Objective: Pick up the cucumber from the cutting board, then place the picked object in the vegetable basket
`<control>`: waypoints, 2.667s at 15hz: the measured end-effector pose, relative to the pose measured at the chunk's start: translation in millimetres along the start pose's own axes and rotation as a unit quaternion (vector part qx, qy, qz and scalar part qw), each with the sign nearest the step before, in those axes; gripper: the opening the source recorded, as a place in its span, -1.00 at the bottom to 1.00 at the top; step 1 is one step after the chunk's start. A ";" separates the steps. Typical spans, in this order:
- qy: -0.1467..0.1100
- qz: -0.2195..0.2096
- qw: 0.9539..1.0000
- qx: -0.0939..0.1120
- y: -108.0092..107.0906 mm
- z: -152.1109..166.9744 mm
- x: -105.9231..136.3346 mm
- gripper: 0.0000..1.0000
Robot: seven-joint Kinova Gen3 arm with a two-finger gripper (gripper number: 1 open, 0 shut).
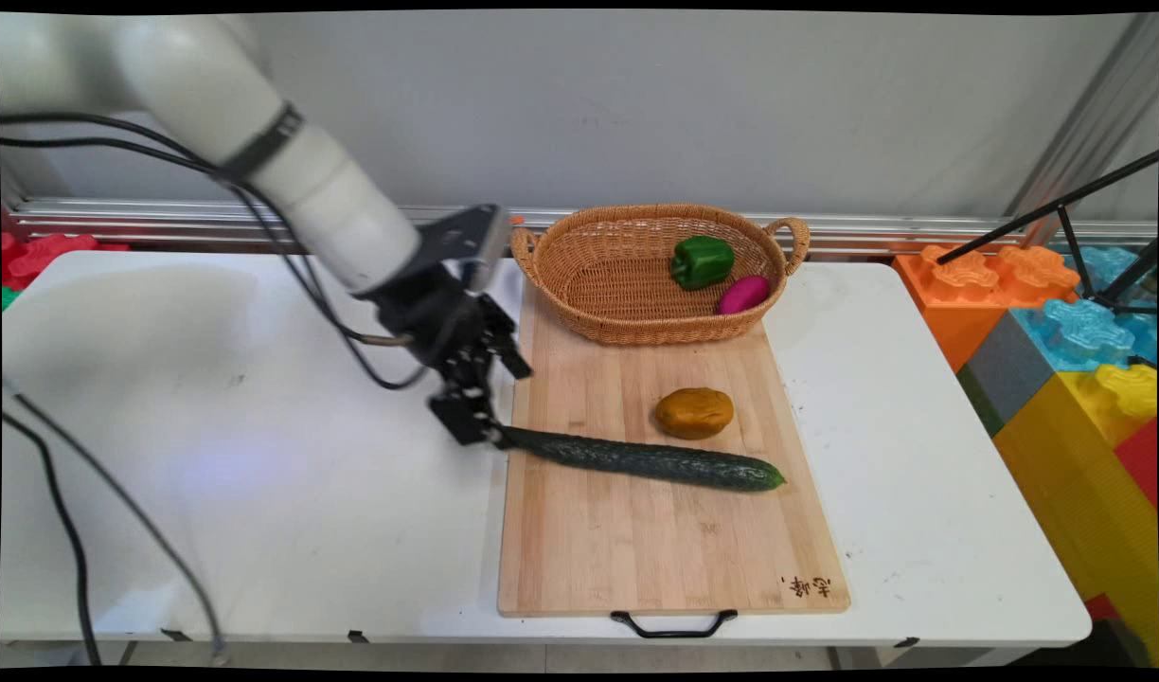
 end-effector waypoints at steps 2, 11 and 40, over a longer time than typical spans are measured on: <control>0.002 0.002 1.000 -0.001 -4.5 20.7 12.1 1.00; -0.011 0.004 1.000 0.003 -19.7 85.1 22.8 1.00; 0.097 0.009 0.993 0.063 -75.4 -2.3 124.2 -1.00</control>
